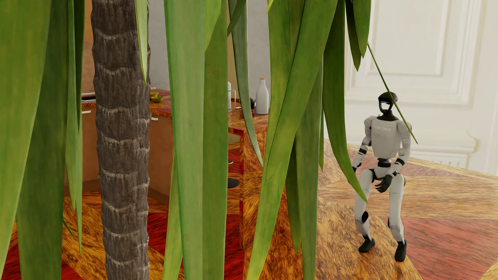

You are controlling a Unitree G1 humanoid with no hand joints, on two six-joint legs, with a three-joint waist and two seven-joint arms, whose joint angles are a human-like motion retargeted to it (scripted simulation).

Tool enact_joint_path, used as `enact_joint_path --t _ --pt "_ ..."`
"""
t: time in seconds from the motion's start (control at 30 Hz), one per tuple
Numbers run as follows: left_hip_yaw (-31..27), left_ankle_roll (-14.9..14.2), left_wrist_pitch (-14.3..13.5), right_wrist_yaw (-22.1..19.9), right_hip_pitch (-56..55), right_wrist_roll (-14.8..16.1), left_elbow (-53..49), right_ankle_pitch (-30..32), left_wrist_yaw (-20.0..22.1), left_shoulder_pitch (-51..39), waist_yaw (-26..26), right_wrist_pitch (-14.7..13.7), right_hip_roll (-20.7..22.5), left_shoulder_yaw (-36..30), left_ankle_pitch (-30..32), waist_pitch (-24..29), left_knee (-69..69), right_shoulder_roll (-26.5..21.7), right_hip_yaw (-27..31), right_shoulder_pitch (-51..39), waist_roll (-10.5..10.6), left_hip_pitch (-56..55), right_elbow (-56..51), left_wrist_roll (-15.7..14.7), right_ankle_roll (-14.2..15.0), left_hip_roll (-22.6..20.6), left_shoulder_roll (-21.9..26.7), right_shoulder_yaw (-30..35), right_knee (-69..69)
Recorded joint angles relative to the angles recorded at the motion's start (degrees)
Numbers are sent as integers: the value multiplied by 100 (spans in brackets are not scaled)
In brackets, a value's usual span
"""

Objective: Avoid the counter

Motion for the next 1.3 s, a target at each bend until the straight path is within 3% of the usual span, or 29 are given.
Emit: enact_joint_path --t 0.07,0.17,0.2,0.23,0.27,0.3,0.37,0.4,0.47,0.53,0.57,0.6,0.63,0.7,0.73,0.77,0.8,0.83,0.9,0.93,0.97,1.0,1.03,1.07,1.1,1.13,1.2,1.27,1.3 --pt "-585 -359 141 -265 567 57 101 -149 -286 596 749 -64 252 379 -57 -72 321 219 203 -212 420 -729 -53 227 26 -318 243 -433 -535" --pt "-451 -632 689 -355 1500 -246 32 -181 -463 1344 979 -166 424 788 -409 60 -858 579 621 -986 927 -1133 -575 418 163 -332 530 -178 -1052" --pt "-435 -652 537 -241 1228 -362 221 139 -428 1330 888 -175 527 787 -425 159 -2028 688 679 -1170 1040 -893 -764 359 -65 -208 570 -289 -156" --pt "-189 -371 244 -25 665 -353 550 1116 -319 1111 531 -206 407 769 375 330 -2103 630 523 -1156 827 -631 -802 168 -250 -129 859 -220 1136" --pt "48 260 100 243 103 -285 404 1596 -154 844 277 -267 202 752 86 446 -2033 488 234 -911 533 -374 -659 -56 -226 -56 1029 -274 1720" --pt "232 760 0 495 -255 -228 258 1223 30 498 4 -265 -47 619 -187 493 -2019 290 -32 -516 259 -76 -589 -233 -147 5 936 -485 1530" --pt "495 131 72 450 -528 -253 -156 254 198 -124 -469 -14 -374 117 -710 226 -2012 186 -63 96 -284 465 -589 -290 52 83 427 -647 185" --pt "328 167 39 232 -287 -235 -109 340 138 -378 -484 114 -267 -70 -796 181 -1309 244 -27 259 -415 443 -352 -163 225 195 227 -403 -158" --pt "-449 479 -165 -147 288 8 243 -62 -184 -53 -100 348 31 14 372 222 192 245 158 -22 -257 -302 -52 197 248 -50 33 52 -267" --pt "-657 507 -294 -398 647 276 432 -318 -488 777 280 399 287 451 -459 206 -1369 635 338 -419 165 -517 -775 522 256 -147 425 -296 -98" --pt "-510 56 -223 -354 454 364 506 -72 -514 968 266 239 258 516 -681 161 -1344 780 463 -622 143 -317 -734 530 126 -111 800 -317 632" --pt "-279 97 -23 -150 197 406 442 496 -411 1035 187 36 139 554 -926 103 -1414 814 342 -638 76 1 -551 417 -188 -40 968 -260 1219" --pt "-75 194 247 195 -7 404 448 771 -204 859 -41 -105 45 523 -1057 45 -1688 752 118 -485 2 415 -514 231 -165 -3 961 -360 1430" --pt "279 61 823 726 -300 277 -204 512 222 197 -592 -146 -3 346 -1242 1 -2205 426 -211 -155 -66 1209 -786 -152 71 100 482 -559 999" --pt "205 -72 654 713 -203 158 -239 186 260 -273 -537 -191 -125 153 -945 24 -1414 312 -84 59 -152 1075 -565 -263 84 62 237 -458 145" --pt "-117 -189 203 560 36 59 70 -67 168 -456 -353 -209 -48 134 -243 41 -307 155 1 96 -38 620 -21 -269 -11 -36 -58 -121 -142" --pt "-408 -259 -233 359 360 17 192 -201 -36 -142 -141 -94 78 43 -16 88 423 144 111 -5 180 140 178 -174 -3 -338 -26 -99 -346" --pt "-447 -292 -450 134 708 59 220 -279 -311 309 201 84 225 278 -398 147 351 264 253 -100 416 -340 -115 18 1 -430 100 -147 -635" --pt "-371 -373 -313 -439 1368 -49 141 -430 -735 1044 728 427 407 538 -549 346 -807 434 479 -582 767 -1043 -504 400 125 -452 427 -220 -828" --pt "-372 -469 -234 -558 1247 -79 301 -141 -791 1153 752 531 523 655 -305 390 -1538 502 482 -837 920 -1156 -724 474 -46 -395 619 -361 -122" --pt "-329 -494 -228 -527 932 -106 586 508 -721 1131 611 570 556 712 290 393 -1871 509 441 -1040 947 -1016 -744 441 -93 -293 810 -344 817" --pt "-78 -151 -170 -302 463 -106 664 1466 -517 953 362 533 381 665 137 427 -1770 538 319 -1066 669 -749 -581 301 -123 -252 1055 -315 1688" --pt "119 530 16 57 -16 -109 418 1455 -252 517 102 430 239 723 -110 484 -1830 466 119 -746 379 -383 -489 105 -3 -209 1098 -480 1933" --pt "285 684 162 364 -373 -175 89 951 14 128 -239 394 68 634 -345 496 -1907 372 -31 -358 105 -10 -697 -87 80 -149 971 -583 1670" --pt "399 222 234 527 -591 -316 -278 403 213 -156 -538 342 -109 458 -593 375 -1964 347 -72 -37 -114 301 -732 -232 179 -46 750 -725 986" --pt "218 -18 14 459 -459 -462 -56 420 289 -471 -498 241 -212 263 -504 255 -1226 308 49 200 -267 222 -374 -276 205 -12 394 -502 -8" --pt "-399 -161 -481 217 134 -395 196 180 113 -97 -238 222 138 -299 131 157 -90 164 103 58 -71 -295 127 -138 150 -108 209 3 -384" --pt "-441 -196 -551 -38 785 20 191 -114 -372 685 355 138 411 343 -476 191 -785 542 280 -128 282 -656 -626 278 201 -320 318 -365 -678" --pt "-392 -153 -594 -91 851 192 421 -246 -559 1002 460 5 519 609 -311 169 -1386 707 397 -413 403 -588 -813 431 146 -309 542 -424 -320"
